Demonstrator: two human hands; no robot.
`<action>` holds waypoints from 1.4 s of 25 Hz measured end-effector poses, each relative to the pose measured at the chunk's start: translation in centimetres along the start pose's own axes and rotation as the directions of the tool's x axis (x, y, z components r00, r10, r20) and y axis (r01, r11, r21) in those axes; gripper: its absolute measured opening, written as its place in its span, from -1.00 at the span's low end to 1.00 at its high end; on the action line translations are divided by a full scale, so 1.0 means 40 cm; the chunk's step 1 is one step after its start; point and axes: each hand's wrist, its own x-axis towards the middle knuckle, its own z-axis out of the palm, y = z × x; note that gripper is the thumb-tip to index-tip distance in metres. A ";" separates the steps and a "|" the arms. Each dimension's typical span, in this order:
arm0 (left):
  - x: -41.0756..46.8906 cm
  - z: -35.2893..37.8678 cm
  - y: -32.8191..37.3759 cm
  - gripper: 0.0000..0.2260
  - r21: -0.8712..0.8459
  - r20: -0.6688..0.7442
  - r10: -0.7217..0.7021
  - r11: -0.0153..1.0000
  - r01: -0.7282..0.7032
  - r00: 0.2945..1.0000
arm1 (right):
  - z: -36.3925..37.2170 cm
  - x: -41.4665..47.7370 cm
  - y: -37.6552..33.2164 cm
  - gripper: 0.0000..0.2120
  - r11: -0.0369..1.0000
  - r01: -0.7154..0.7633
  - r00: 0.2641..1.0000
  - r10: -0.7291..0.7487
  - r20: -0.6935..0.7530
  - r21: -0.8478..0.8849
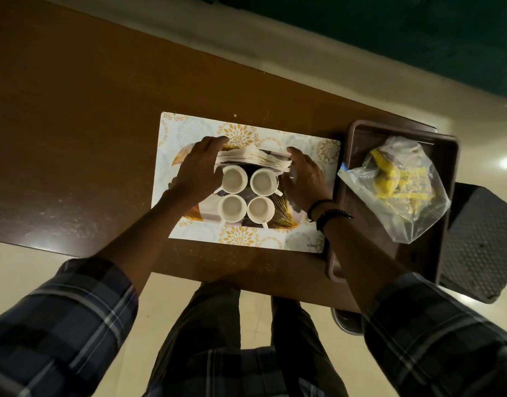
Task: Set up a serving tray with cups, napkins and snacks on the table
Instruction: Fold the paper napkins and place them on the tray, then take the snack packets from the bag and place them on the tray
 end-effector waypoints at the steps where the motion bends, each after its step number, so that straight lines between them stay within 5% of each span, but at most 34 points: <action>1: -0.008 0.005 0.015 -0.46 -0.003 -0.007 0.006 1.000 -0.006 1.000 | -0.005 -0.014 0.001 -0.45 1.000 -0.005 1.000 0.005 -0.013 0.018; 8: -0.055 0.083 0.200 -0.39 0.066 -0.060 0.158 0.986 -0.154 0.986 | -0.098 -0.152 0.074 -0.41 0.977 -0.156 0.952 0.187 -0.242 0.143; 14: -0.108 0.195 0.381 -0.45 0.064 0.057 0.316 0.946 -0.319 0.947 | -0.225 -0.293 0.310 -0.28 0.820 -0.479 0.713 0.572 -0.405 0.314; 17: -0.123 0.248 0.433 -0.47 0.060 0.094 0.327 0.941 -0.333 0.940 | -0.252 -0.338 0.414 -0.47 0.882 -0.461 0.820 0.464 -0.335 0.095; 20: -0.140 0.294 0.462 -0.49 0.056 0.129 0.301 0.949 -0.310 0.945 | -0.227 -0.328 0.445 -0.77 0.960 -0.187 0.973 0.150 -0.177 -0.209; 22: -0.151 0.313 0.468 -0.50 0.047 0.176 0.279 0.956 -0.291 0.944 | -0.196 -0.290 0.434 -0.77 0.929 -0.010 0.999 -0.005 -0.039 -0.371; 24: -0.163 0.320 0.477 -0.50 0.061 0.196 0.269 0.956 -0.285 0.943 | -0.182 -0.245 0.404 -0.66 0.914 -0.001 0.998 0.024 0.053 -0.405; 28: -0.190 0.310 0.495 -0.45 -0.029 0.207 0.170 0.985 -0.168 0.963 | -0.229 -0.208 0.347 -0.58 0.984 -0.151 0.985 0.142 -0.099 -0.099; 31: -0.211 0.285 0.551 -0.40 -0.198 0.163 0.029 0.980 0.004 0.986 | -0.326 -0.259 0.319 -0.62 0.982 -0.098 0.920 0.151 -0.362 0.159; 35: -0.235 0.219 0.685 -0.39 -0.390 0.191 -0.034 0.915 0.107 0.981 | -0.464 -0.352 0.256 -0.57 0.940 -0.084 0.876 0.228 -0.426 0.331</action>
